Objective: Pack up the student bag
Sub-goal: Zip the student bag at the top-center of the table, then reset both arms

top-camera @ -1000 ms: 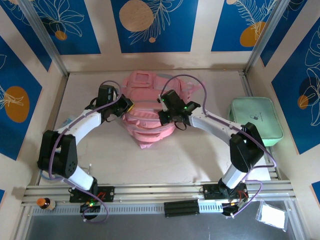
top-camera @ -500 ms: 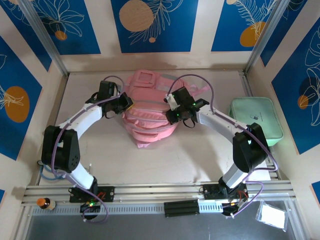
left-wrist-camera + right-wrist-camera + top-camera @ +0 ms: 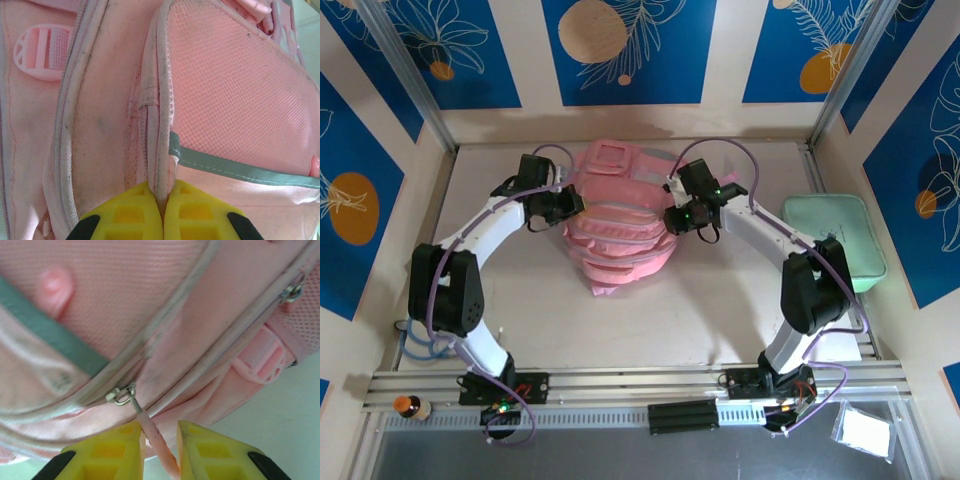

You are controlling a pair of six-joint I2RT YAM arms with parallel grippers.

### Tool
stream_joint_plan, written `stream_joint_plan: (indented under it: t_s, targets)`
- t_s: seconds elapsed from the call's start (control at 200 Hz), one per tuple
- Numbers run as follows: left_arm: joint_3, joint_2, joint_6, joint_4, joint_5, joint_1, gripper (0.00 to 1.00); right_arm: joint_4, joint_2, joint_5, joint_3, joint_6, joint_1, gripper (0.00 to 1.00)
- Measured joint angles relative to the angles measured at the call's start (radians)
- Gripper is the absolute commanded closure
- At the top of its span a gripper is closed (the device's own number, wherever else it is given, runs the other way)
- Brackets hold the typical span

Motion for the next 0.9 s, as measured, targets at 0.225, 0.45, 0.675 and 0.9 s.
stream_joint_plan:
  t_s: [0.225, 0.45, 0.675, 0.9]
  targets:
    - [0.009, 0.004, 0.042, -0.011, 0.021, 0.004, 0.97, -0.013, 0.038, 0.012, 0.036, 0.15, -0.039, 0.63]
    - [-0.031, -0.047, 0.063, 0.0, -0.01, 0.016, 0.38, 0.086, -0.108, 0.017, -0.09, 0.209, -0.072, 0.29]
    - [-0.164, -0.287, 0.085, 0.063, -0.249, 0.047, 0.11, 0.254, -0.443, 0.142, -0.318, 0.229, -0.131, 0.01]
    - [-0.47, -0.497, 0.164, 0.296, -0.61, 0.081, 0.06, 0.426, -0.574, 0.339, -0.598, 0.195, -0.194, 0.01]
